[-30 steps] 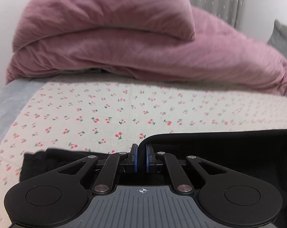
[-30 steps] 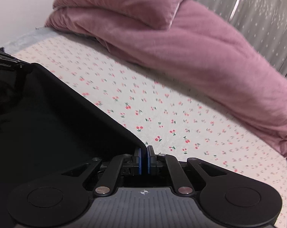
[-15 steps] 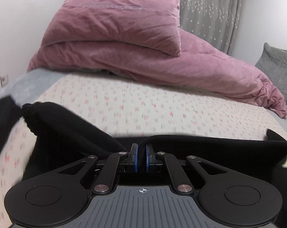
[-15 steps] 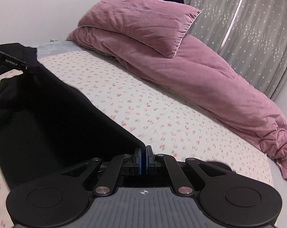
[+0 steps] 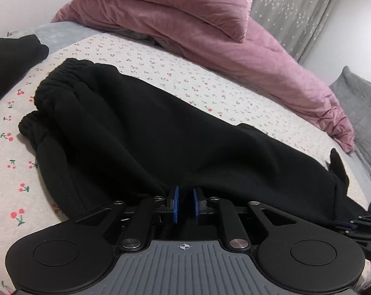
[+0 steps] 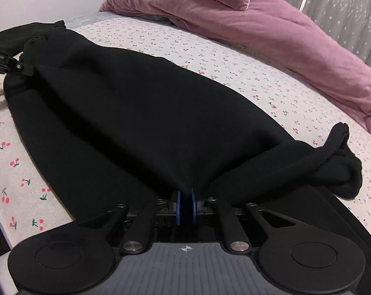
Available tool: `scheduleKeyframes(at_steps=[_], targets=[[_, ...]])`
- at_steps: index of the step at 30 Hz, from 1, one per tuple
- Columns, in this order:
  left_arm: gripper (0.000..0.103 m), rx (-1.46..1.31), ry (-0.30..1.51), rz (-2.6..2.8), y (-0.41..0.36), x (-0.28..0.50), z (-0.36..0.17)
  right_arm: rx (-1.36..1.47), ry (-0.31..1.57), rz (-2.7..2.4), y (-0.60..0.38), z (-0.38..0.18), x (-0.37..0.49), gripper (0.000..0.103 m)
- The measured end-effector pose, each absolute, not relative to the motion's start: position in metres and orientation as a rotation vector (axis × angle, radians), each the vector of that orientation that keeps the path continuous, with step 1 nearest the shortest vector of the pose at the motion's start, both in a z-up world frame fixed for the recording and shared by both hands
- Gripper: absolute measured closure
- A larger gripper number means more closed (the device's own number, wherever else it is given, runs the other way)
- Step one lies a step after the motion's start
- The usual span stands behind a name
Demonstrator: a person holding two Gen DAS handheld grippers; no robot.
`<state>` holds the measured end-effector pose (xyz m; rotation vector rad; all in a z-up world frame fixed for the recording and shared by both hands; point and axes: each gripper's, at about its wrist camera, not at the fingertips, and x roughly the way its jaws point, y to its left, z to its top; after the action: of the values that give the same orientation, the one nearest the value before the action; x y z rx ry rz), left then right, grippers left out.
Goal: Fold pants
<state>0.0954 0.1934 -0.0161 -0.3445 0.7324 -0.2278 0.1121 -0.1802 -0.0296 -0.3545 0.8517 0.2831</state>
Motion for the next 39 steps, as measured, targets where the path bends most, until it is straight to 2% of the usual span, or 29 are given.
scheduleKeyframes(at_steps=[1,2,3,4,5,7,12,16,20,23,25,26,27,28,29,30,35,39], targets=[[0.088,-0.355,0.729,-0.233,0.195,0.094,-0.016,-0.324,0.859,0.286,-0.181,-0.026,0.113,0.081],[0.084,-0.360,0.730,-0.234,0.196,0.092,-0.017,-0.276,0.865,0.299,-0.184,-0.022,0.113,0.076],[0.079,-0.366,0.728,-0.226,0.197,0.091,-0.017,-0.231,0.869,0.320,-0.188,-0.017,0.111,0.064],[0.069,-0.376,0.725,-0.222,0.199,0.088,-0.018,-0.180,0.866,0.346,-0.194,-0.011,0.110,0.060],[0.058,-0.391,0.722,-0.222,0.201,0.087,-0.018,-0.152,0.856,0.354,-0.199,-0.006,0.108,0.060],[0.045,-0.424,0.704,-0.209,0.207,0.084,-0.018,-0.105,0.812,0.335,-0.211,0.006,0.106,0.057],[0.038,-0.496,0.648,-0.156,0.222,0.081,-0.014,0.099,0.712,0.173,-0.250,0.018,0.125,0.040],[0.037,-0.546,0.603,-0.076,0.231,0.085,-0.017,0.181,0.694,0.048,-0.266,0.008,0.153,0.040],[0.041,-0.526,0.565,0.001,0.234,0.098,-0.017,0.180,0.671,-0.042,-0.276,-0.004,0.166,0.043],[0.042,-0.554,0.560,0.055,0.240,0.107,-0.021,0.157,0.671,-0.086,-0.279,-0.016,0.176,0.049],[0.044,-0.592,0.565,0.101,0.246,0.113,-0.024,0.163,0.668,-0.097,-0.282,-0.022,0.182,0.060],[0.052,-0.607,0.563,0.119,0.249,0.115,-0.025,0.163,0.662,-0.103,-0.286,-0.023,0.184,0.063],[0.056,-0.621,0.561,0.137,0.252,0.116,-0.025,0.158,0.652,-0.112,-0.287,-0.024,0.184,0.078],[0.068,-0.634,0.559,0.155,0.255,0.117,-0.026,0.159,0.642,-0.124,-0.287,-0.023,0.183,0.099],[0.090,-0.647,0.560,0.171,0.258,0.118,-0.026,0.161,0.636,-0.140,-0.289,-0.021,0.181,0.099],[0.097,-0.662,0.560,0.172,0.261,0.118,-0.026,0.170,0.629,-0.150,-0.291,-0.017,0.178,0.100],[0.098,-0.646,0.464,0.152,0.264,0.102,-0.009,0.185,0.496,-0.180,-0.298,0.015,0.145,0.100],[0.098,-0.577,0.464,0.137,0.260,0.085,-0.001,0.200,0.454,-0.184,-0.310,0.031,0.107,0.100]])
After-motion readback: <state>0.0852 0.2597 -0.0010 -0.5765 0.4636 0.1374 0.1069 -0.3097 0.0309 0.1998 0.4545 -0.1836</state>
